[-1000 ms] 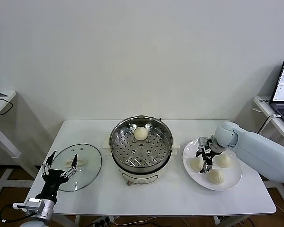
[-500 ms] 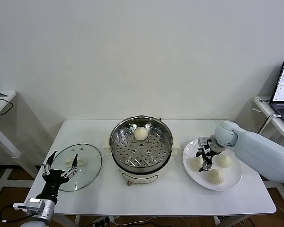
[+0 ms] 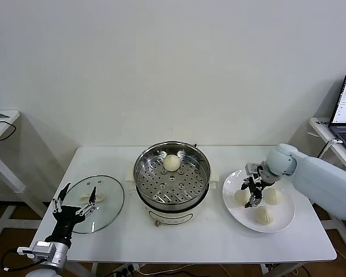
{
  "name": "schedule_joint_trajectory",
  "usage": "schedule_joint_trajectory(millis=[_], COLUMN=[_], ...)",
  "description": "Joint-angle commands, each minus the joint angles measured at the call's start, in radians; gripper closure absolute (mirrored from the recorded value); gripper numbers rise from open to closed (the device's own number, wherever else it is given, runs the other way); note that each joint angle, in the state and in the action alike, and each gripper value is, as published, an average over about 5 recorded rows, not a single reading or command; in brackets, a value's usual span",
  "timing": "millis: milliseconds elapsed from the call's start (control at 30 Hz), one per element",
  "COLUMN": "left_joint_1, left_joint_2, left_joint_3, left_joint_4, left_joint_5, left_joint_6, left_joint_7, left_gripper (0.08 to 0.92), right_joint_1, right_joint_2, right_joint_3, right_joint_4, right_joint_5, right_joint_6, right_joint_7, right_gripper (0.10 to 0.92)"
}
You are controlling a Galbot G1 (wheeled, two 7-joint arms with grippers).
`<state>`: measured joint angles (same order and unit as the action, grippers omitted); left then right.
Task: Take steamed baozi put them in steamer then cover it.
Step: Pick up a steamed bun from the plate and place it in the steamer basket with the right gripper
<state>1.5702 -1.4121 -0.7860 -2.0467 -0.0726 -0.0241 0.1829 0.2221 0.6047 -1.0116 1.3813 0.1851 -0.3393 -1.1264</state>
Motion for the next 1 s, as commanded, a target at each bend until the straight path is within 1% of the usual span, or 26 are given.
schedule_joint_trajectory(millis=[33, 200, 333, 467, 733, 1000], left_joint_1=[0.000, 0.000, 0.001, 0.001, -0.006, -0.021], left_joint_2=[0.003, 0.007, 0.011, 0.015, 0.018, 0.022], left_joint_3=[-0.001, -0.002, -0.007, -0.017, -0.031, -0.048], left_joint_4=[-0.005, -0.015, -0.023, -0.029, -0.030, -0.005], left_joint_5=[0.000, 0.000, -0.001, -0.004, -0.009, -0.016], left_joint_6=[0.001, 0.001, 0.001, 0.001, 0.002, 0.005], left_joint_7=[0.000, 0.001, 0.002, 0.002, 0.004, 0.006], left_gripper=[0.177, 0.177, 0.177, 0.177, 0.177, 0.177], right_joint_1=[0.375, 0.664, 0.769, 0.808, 0.704, 0.567], right_joint_2=[-0.084, -0.036, 0.045, 0.165, 0.455, 0.688], right_joint_3=[-0.289, -0.506, -0.562, -0.572, -0.493, -0.441], right_joint_4=[0.157, 0.226, 0.248, 0.237, 0.112, -0.076], right_joint_5=[0.212, 0.344, 0.423, 0.493, 0.573, 0.549], right_joint_6=[-0.047, -0.110, -0.163, -0.212, -0.298, -0.314], right_joint_7=[-0.015, -0.019, -0.007, 0.016, 0.070, 0.075], right_gripper=[0.313, 0.313, 0.313, 0.313, 0.313, 0.313])
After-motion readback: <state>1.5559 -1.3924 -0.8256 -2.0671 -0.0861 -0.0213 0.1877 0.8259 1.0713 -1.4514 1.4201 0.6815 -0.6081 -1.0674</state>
